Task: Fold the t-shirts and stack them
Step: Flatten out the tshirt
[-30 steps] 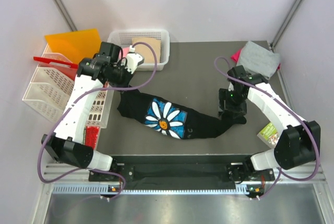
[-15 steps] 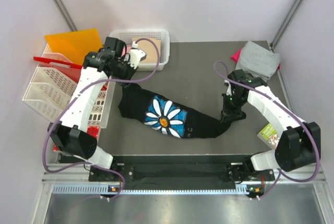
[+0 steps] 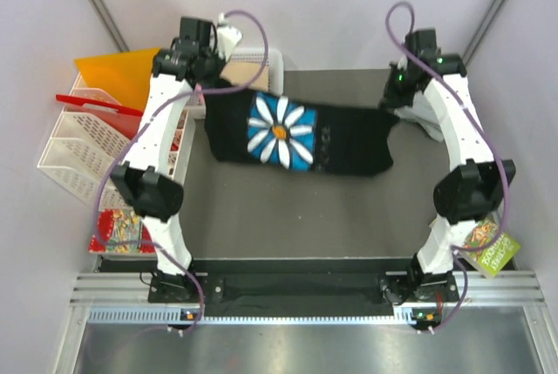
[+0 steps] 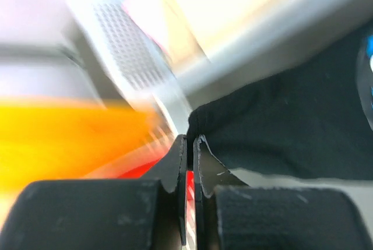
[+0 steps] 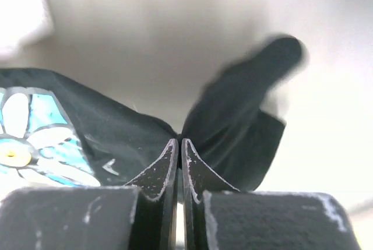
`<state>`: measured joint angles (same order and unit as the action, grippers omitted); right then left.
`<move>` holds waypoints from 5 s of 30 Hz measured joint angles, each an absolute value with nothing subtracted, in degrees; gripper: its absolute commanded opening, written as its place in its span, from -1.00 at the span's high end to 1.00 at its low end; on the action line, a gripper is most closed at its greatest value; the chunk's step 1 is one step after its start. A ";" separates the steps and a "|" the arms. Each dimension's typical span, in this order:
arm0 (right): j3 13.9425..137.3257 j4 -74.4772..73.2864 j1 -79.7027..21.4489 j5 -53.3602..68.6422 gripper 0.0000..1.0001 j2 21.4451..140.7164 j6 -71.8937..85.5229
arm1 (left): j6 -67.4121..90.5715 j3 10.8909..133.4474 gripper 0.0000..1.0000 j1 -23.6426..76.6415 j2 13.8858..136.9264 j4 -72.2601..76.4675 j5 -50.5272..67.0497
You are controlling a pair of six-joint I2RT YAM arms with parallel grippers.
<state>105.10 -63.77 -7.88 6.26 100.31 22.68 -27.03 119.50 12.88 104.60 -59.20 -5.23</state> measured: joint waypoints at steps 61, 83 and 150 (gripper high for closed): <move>69.54 -53.67 -8.36 -4.86 -0.21 97.21 23.38 | -30.15 80.36 -0.40 7.01 106.96 -57.82 7.86; 68.18 -51.62 -8.34 -3.55 0.27 97.14 22.50 | -29.89 80.90 0.34 6.39 113.16 -51.35 6.33; 64.97 -42.63 -13.41 16.58 1.00 103.46 24.60 | -27.11 112.07 1.00 6.09 102.52 -73.67 12.60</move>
<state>64.97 -42.63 -13.41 16.58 103.46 24.60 -27.11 112.07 6.09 102.52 -73.67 12.60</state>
